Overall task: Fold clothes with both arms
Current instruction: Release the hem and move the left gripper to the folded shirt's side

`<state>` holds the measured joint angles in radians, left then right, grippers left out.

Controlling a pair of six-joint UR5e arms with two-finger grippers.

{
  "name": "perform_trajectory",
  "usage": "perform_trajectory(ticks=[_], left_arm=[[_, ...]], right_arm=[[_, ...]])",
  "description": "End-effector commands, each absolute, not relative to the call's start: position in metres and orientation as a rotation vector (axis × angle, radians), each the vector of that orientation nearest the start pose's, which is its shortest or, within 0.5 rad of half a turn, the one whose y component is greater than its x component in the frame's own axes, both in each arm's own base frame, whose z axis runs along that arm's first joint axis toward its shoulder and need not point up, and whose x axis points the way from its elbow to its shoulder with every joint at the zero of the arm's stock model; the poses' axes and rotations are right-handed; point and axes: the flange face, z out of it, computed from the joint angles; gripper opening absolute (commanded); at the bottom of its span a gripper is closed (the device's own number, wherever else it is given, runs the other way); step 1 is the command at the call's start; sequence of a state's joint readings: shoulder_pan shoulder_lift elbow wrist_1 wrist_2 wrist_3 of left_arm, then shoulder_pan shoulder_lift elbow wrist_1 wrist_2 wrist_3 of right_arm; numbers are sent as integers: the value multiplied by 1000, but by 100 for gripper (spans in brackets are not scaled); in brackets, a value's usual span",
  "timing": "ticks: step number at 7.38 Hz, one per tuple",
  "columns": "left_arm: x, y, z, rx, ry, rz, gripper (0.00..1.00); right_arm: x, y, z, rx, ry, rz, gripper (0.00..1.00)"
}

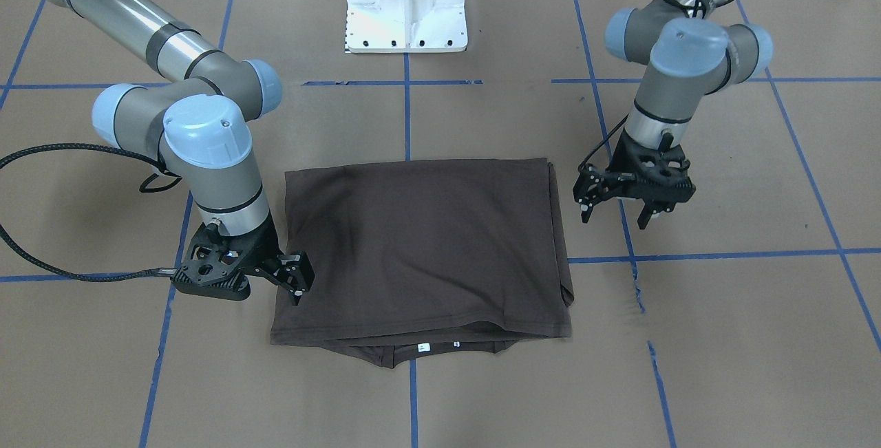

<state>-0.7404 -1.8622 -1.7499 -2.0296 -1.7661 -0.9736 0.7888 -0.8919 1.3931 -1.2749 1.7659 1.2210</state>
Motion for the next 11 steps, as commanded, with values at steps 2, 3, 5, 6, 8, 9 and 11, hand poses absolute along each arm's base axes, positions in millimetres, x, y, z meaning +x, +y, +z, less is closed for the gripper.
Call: perform_trajectory(ticks=[2,3,5,6,8,9,11], left_arm=[[426,-405,383,245,989,-227,53],[448,-387,385,243,989,-268,49],[453,-384,384,239,990,-264,49],[456,-380,385,234,990,-257,49],[461,-376,386,229,987,-247,45],[462,-375,386,228,988,-251,33],[461,-375,386,231,985,-251,0]], right_arm=[[-442,-607,301,280,-782,332,100],[-443,-607,301,279,-783,330,100],[-442,-606,301,280,-782,331,100],[-441,-605,304,278,-781,331,100],[-439,-603,308,278,-778,332,100],[-436,-601,307,281,-783,332,100],[-435,-599,305,282,-786,330,100]])
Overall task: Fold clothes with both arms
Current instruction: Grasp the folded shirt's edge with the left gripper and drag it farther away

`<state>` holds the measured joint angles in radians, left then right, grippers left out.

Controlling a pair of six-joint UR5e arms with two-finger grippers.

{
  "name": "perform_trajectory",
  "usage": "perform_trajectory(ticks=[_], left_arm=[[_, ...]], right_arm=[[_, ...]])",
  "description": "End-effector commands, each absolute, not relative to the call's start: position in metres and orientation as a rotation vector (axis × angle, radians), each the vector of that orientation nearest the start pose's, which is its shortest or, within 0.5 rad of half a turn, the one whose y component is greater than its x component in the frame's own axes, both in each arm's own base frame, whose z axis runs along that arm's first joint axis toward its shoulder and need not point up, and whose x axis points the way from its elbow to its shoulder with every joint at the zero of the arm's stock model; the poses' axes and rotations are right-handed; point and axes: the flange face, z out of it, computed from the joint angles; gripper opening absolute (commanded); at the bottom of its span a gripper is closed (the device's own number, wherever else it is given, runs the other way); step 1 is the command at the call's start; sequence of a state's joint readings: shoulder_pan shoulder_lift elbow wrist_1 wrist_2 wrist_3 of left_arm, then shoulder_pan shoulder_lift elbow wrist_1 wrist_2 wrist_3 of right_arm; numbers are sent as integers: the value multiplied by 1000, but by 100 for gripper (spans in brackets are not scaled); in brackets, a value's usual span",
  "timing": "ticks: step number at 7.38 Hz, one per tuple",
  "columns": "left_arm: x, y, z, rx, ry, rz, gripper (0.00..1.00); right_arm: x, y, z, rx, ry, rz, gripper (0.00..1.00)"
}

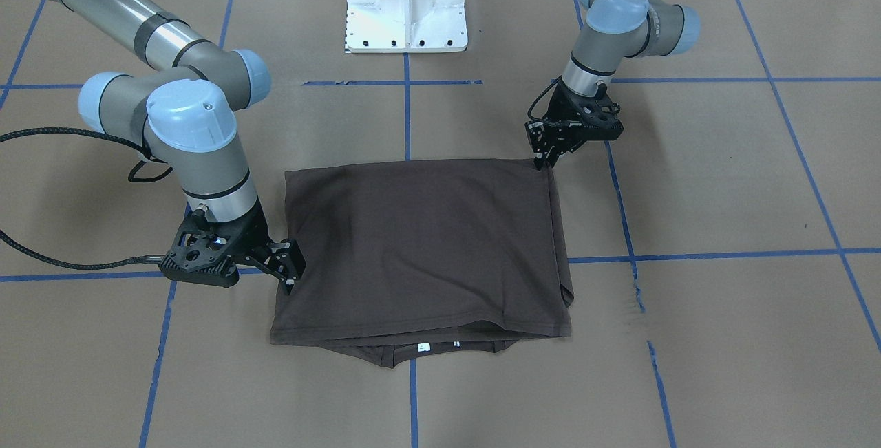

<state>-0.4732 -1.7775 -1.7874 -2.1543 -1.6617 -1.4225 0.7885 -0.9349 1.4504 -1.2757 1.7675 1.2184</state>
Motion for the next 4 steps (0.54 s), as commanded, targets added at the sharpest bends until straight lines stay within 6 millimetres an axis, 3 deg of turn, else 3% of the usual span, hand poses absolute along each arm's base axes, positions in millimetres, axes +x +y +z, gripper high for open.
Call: perform_trajectory(ticks=[1,3,4], left_arm=[[460,-375,385,234,987,-246,0],[444,-377,396,285,955,-161,0],[419,-402,407,357,909,-118,0]], right_arm=[[-435,-599,305,282,-786,330,100],[-435,-599,305,281,-788,332,100],[-435,-599,304,283,-789,334,100]])
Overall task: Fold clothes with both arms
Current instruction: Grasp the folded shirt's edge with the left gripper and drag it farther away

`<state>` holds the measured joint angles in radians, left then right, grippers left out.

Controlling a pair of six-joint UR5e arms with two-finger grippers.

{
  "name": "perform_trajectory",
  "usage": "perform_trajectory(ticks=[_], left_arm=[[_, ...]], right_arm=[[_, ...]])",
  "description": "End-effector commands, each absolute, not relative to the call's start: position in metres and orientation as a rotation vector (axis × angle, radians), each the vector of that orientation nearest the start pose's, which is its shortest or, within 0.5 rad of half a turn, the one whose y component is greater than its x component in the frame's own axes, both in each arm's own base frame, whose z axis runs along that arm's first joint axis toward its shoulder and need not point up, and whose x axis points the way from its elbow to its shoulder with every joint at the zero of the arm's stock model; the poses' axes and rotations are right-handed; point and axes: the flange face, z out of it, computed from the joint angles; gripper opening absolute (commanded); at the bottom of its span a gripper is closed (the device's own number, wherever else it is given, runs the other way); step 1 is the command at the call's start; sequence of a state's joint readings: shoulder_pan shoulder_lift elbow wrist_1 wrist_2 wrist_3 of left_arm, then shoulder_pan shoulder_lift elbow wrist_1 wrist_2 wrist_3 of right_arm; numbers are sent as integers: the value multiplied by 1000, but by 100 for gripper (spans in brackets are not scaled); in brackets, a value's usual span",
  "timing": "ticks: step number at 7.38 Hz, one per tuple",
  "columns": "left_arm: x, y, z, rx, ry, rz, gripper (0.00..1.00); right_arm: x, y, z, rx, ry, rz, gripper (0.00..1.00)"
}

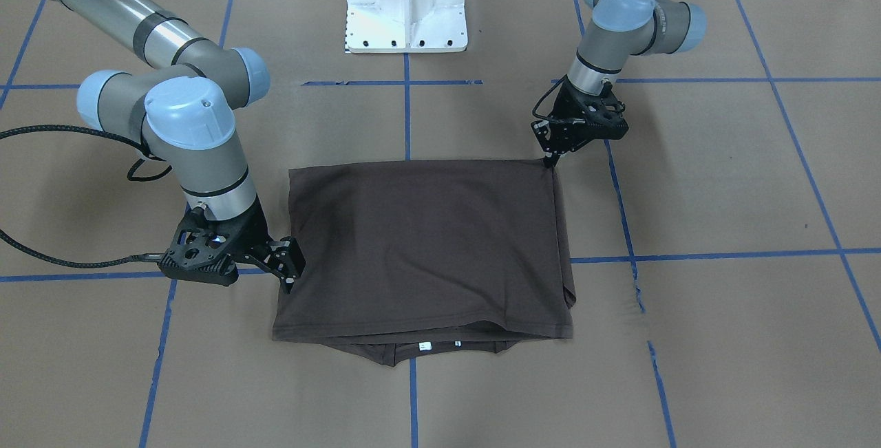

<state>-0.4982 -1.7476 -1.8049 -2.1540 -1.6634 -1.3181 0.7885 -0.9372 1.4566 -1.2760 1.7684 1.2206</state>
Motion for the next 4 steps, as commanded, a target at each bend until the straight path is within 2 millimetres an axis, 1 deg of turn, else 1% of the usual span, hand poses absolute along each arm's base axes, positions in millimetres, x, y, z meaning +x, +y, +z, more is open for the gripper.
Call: perform_trajectory(ticks=[1,2,3,4], left_arm=[[381,-448,420,449,839,-86,0],[350,-502,448,493,744,-95,0],[349,-568,441,528,702,-122,0],[367,-624,441,560,681,-162,0]], right_arm=[[-434,-598,302,284,-793,336,100],[-434,-598,301,283,-796,342,100],[-434,-598,301,282,-796,345,100],[-432,-596,298,284,-803,344,100]])
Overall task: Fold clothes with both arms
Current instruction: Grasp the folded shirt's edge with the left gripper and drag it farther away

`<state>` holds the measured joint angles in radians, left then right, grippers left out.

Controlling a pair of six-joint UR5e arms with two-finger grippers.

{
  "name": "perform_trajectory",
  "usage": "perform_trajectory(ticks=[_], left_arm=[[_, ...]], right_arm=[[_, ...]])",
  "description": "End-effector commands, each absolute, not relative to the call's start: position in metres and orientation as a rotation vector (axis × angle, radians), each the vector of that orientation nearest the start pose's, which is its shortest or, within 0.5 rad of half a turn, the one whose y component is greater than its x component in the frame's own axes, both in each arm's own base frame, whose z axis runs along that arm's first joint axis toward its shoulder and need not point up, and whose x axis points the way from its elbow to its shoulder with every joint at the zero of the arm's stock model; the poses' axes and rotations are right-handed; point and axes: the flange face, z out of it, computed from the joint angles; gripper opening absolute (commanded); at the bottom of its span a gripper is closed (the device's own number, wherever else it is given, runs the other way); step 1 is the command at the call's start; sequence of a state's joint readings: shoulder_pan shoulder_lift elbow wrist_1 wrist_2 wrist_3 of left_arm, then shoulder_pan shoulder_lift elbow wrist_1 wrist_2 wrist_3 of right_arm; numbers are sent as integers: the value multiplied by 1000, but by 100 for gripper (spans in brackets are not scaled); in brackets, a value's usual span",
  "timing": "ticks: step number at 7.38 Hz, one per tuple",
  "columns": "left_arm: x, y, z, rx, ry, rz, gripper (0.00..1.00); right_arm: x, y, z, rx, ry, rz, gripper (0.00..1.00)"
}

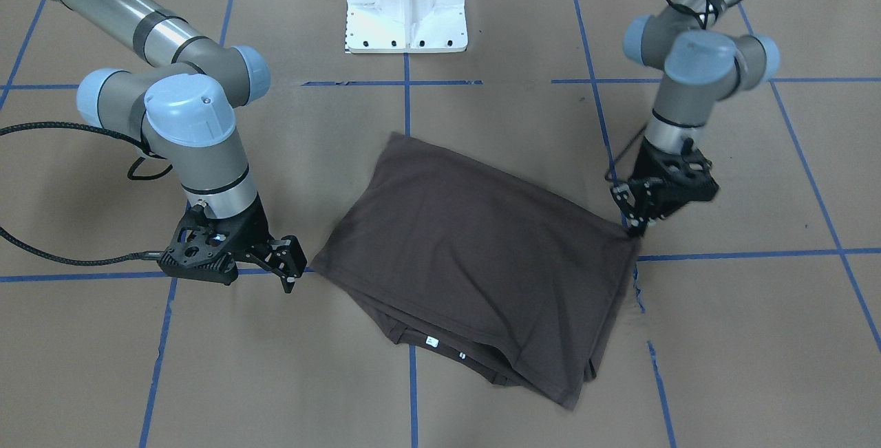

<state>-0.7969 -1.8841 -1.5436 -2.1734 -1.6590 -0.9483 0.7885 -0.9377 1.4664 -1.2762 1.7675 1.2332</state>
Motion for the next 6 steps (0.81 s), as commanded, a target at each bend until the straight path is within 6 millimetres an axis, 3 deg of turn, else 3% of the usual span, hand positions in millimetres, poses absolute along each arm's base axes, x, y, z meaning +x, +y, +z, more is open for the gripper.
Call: perform_trajectory(ticks=[1,2,3,4,5,6], left_arm=[[369,-675,451,599,659,-206,0],[377,-727,447,624,631,-222,0],[376,-746,452,642,575,-246,0],[357,-754,451,665,561,-238,0],[357,-751,457,668,553,-213,99],[346,-750,443,720,541,-128,100]], right_arm=[[-429,-588,293,284,-811,340,100],[-422,-578,286,291,-831,340,100],[-414,-568,287,293,-840,339,100],[-416,-560,287,284,-835,330,100],[-427,-553,287,279,-836,320,100],[-441,-548,279,266,-851,326,100]])
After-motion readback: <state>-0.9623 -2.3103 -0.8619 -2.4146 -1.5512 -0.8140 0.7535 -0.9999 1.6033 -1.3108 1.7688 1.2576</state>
